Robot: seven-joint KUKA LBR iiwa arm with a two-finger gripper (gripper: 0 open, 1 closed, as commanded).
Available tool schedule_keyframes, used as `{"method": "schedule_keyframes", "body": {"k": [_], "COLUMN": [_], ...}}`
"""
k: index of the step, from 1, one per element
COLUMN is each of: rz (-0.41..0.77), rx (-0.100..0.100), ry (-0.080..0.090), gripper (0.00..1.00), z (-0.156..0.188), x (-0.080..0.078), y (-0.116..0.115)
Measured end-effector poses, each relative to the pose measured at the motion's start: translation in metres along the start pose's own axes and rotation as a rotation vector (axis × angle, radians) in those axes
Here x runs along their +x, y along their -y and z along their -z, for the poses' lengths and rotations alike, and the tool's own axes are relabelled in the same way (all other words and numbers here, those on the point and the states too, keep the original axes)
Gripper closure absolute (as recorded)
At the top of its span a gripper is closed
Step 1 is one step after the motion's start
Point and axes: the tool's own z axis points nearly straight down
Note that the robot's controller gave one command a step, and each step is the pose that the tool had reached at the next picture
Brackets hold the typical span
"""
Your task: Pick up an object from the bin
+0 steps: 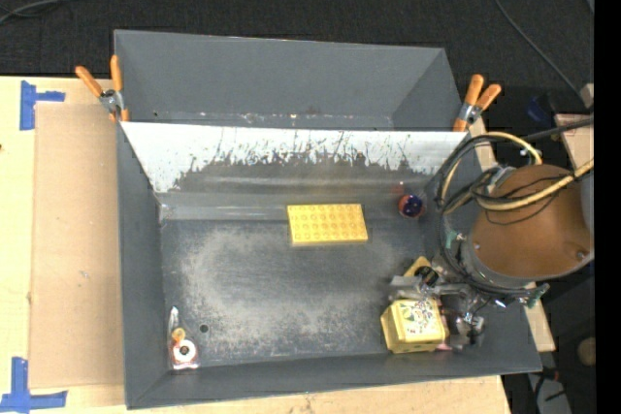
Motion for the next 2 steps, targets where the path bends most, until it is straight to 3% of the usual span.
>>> {"method": "schedule_keyframes", "body": {"k": [1, 2], "rz": [0.072, 0.073], "rx": [0.014, 0.014], "ry": [0.014, 0.014], "gripper": [1.00, 1.00], "z": [-0.0085, -0.0085], "x": [-0.0020, -0.0021], "y": [-0.0034, -0.0035]}}
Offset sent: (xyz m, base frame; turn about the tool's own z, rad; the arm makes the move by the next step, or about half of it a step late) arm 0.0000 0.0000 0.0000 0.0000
